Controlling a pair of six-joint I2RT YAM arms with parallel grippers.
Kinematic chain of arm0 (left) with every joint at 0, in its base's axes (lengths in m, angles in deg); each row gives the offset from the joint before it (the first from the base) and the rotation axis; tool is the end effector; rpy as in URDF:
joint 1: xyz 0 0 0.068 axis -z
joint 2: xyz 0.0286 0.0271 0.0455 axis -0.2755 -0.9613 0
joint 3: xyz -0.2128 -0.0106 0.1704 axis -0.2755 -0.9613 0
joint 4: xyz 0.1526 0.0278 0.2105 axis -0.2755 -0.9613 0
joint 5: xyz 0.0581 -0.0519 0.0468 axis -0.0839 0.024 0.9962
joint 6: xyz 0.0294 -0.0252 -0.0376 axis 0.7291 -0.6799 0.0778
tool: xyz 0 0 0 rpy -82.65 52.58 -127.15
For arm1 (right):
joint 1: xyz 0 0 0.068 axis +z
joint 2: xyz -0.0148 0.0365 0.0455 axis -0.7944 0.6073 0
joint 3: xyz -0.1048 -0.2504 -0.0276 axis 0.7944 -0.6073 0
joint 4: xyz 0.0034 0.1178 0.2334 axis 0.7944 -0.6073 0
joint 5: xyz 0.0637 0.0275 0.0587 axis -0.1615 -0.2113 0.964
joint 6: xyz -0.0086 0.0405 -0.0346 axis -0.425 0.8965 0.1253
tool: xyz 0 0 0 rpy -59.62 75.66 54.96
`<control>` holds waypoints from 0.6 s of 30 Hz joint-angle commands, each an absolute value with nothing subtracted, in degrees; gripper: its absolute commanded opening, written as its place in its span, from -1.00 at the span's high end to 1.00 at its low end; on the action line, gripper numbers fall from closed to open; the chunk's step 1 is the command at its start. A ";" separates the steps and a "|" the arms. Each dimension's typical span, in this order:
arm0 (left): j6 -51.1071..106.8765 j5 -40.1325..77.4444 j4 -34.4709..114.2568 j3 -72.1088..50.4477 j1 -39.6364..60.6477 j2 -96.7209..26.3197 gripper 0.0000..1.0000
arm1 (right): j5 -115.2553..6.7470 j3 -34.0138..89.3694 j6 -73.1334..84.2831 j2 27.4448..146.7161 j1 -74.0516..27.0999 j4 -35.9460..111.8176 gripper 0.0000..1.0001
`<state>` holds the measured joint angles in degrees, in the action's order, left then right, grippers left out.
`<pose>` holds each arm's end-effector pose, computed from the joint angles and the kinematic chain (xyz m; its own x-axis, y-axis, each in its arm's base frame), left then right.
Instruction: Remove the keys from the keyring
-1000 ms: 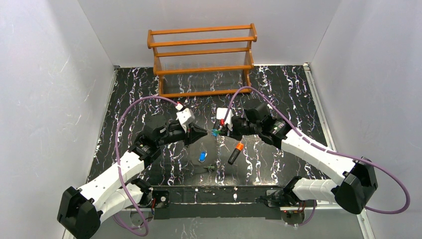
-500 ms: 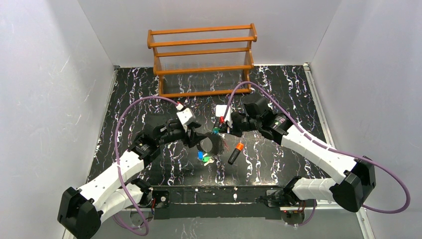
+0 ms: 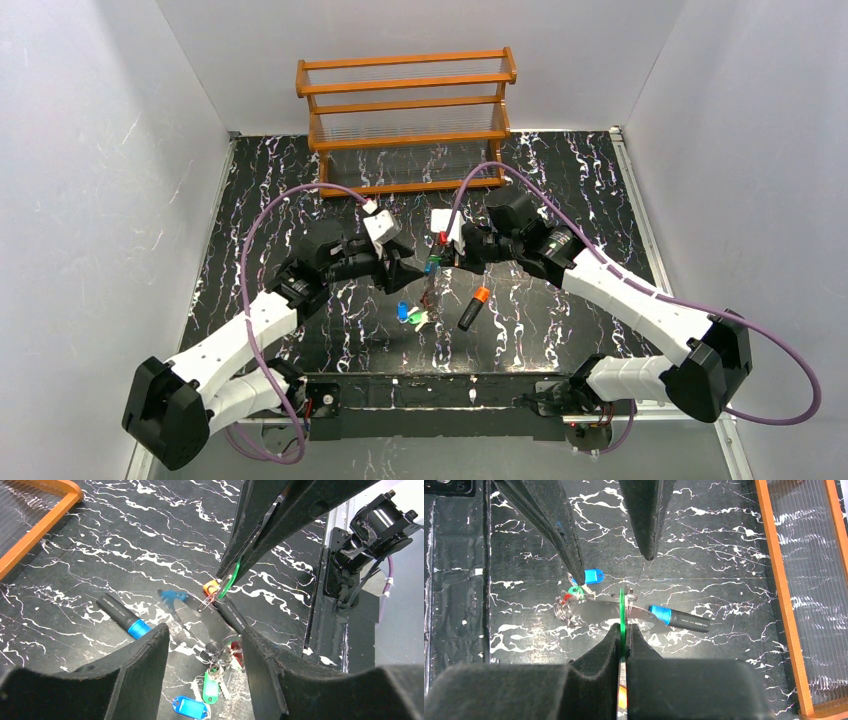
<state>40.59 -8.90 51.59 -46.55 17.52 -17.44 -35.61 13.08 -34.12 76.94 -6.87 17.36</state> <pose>0.1810 -0.1449 0.2906 -0.0890 0.0781 -0.9930 0.9335 0.3542 -0.0558 0.1814 0.2088 0.3253 0.1897 -0.5027 -0.8434 -0.9571 0.0968 -0.2730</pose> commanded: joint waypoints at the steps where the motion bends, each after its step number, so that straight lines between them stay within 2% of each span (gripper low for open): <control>1: 40.24 -11.13 52.99 -43.50 18.01 -19.05 -0.03 | -35.62 16.16 -32.72 77.05 -7.03 18.07 0.97; 11: 48.63 -12.21 49.87 -40.16 18.20 -23.02 0.00 | -34.83 16.64 -32.50 76.65 -7.13 17.59 0.97; 18: 55.36 -13.56 48.76 -41.60 18.20 -20.54 0.03 | -34.22 16.19 -33.25 75.69 -7.11 17.01 0.97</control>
